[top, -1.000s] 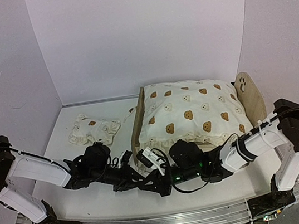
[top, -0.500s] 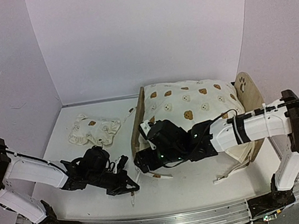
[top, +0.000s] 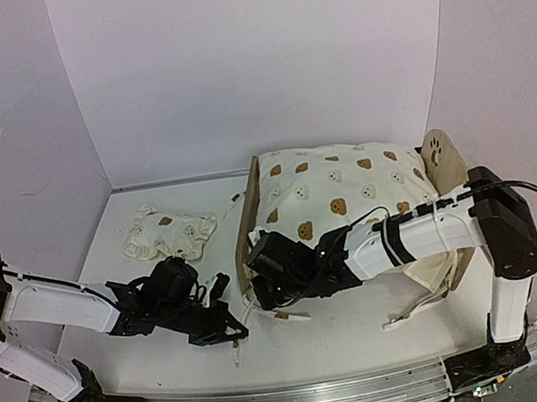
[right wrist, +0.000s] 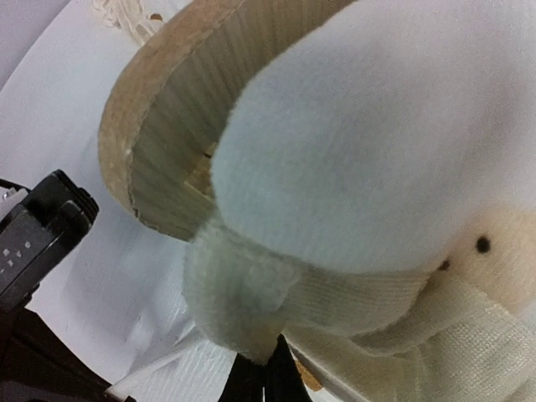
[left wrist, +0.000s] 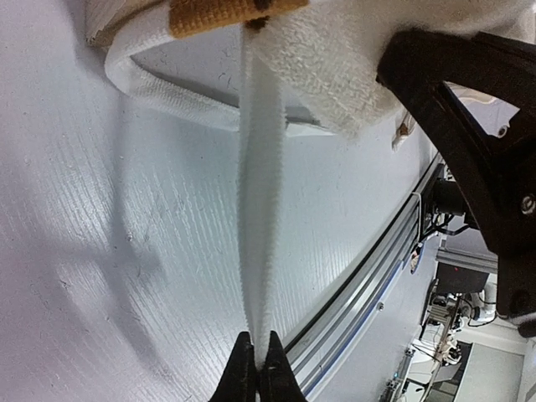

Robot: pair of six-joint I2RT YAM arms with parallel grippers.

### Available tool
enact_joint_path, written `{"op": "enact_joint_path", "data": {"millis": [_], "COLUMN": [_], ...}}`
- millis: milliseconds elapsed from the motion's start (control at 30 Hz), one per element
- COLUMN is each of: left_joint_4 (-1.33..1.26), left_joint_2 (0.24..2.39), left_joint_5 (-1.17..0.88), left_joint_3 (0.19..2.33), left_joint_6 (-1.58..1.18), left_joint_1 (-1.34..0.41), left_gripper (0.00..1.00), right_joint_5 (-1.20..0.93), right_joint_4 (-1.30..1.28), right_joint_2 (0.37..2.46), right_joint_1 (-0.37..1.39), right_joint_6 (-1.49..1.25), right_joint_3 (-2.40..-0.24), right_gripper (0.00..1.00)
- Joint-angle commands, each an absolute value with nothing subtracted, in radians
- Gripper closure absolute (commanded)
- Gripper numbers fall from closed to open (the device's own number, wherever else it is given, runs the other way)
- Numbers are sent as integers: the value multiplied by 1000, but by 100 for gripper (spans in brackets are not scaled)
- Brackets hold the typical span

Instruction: Set up the pet bed

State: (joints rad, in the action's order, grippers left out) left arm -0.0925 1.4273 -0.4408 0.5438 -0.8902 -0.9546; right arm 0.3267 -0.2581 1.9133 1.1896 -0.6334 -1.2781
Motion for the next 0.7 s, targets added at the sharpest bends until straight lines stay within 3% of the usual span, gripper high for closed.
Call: {"op": "enact_joint_path", "data": {"millis": [0, 367, 467, 667], "left_joint_4": [-66, 78, 90, 100], "left_joint_2": [1393, 1388, 1393, 1399], "left_joint_5": [-424, -383, -417, -430], "left_joint_3": [579, 640, 663, 682], "left_joint_6": [-859, -778, -755, -748], "left_joint_1": [-953, -953, -953, -953], "left_gripper": [100, 100, 100, 100], "right_joint_5": [382, 572, 591, 472], "right_joint_4": [-276, -519, -476, -430], "right_joint_2": [1834, 1791, 1839, 1892], "right_joint_1": [1187, 1183, 1180, 1160], "right_joint_6": [-570, -455, -416, -347], "right_joint_3": [-1232, -1196, -1209, -1237], "right_gripper": [100, 100, 87, 80]}}
